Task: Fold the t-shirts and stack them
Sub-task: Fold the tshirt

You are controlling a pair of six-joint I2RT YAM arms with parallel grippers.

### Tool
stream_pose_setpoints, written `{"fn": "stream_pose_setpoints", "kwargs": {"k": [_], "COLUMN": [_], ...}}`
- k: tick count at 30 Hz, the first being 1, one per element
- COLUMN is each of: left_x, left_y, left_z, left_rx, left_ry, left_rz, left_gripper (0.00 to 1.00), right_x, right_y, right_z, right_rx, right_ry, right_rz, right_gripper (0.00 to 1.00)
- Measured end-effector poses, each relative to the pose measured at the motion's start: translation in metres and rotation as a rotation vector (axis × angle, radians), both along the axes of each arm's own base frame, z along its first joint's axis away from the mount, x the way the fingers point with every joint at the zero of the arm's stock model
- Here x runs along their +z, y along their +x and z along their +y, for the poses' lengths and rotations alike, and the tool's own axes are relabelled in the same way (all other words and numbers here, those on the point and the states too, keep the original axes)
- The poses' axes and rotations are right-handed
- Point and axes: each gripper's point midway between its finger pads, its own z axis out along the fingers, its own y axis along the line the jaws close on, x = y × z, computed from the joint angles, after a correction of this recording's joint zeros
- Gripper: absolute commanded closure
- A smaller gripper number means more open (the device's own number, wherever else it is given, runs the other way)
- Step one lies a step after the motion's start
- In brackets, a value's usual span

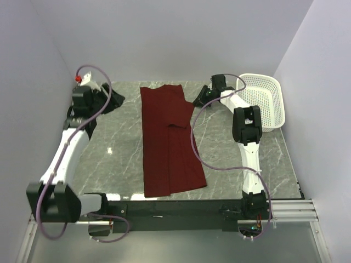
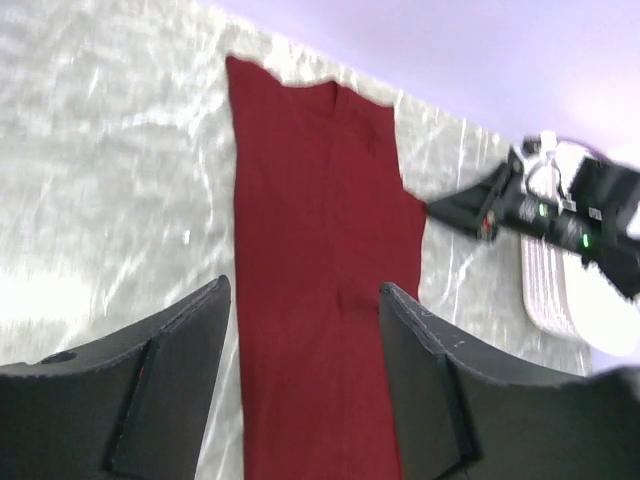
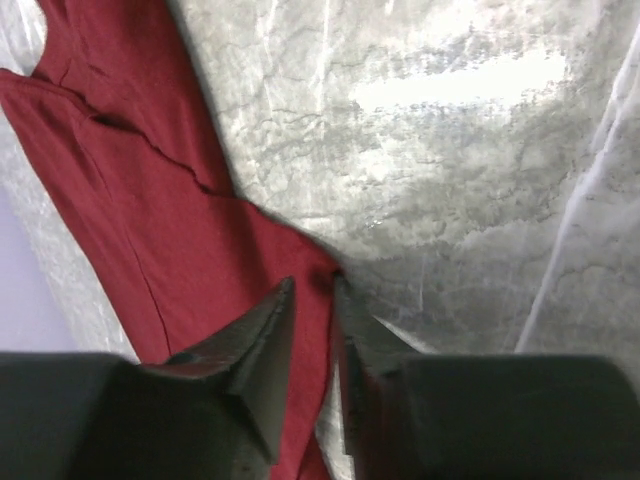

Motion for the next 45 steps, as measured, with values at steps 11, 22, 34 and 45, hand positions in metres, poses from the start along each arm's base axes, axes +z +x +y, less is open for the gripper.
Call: {"fn": "stream_pose_setpoints", "kwargs": {"k": [11, 22, 34, 45], "left_x": [-0.045, -0.043, -0.059, -0.063], "left_y": [-0.097, -0.113, -0.121, -0.125], "left_z": [0.008, 0.012, 0.012, 0.009], "left_rx": [0.037, 0.057, 0.059, 0.057], "left_ry": [0.014, 0.023, 0.018, -0.004], "left_rz": [0.106, 0.106, 0.137, 0.144], "left_gripper": [0.29, 0.28, 0.29, 0.28], "right_x": [-0.005, 0.013, 0.065, 0.054], "right_y": [0.0, -0.011, -0.026, -0.018], "right_z": [0.003, 0.005, 0.084, 0.063], "right_rx": [0.007, 0.021, 0.184, 0.136], "right_ry": [0.015, 0.033, 0.041, -0.089], "right_rz": [-0.005, -0.052, -0.198, -0.207], "right_gripper": [1.0, 1.0, 1.0, 0.47]}}
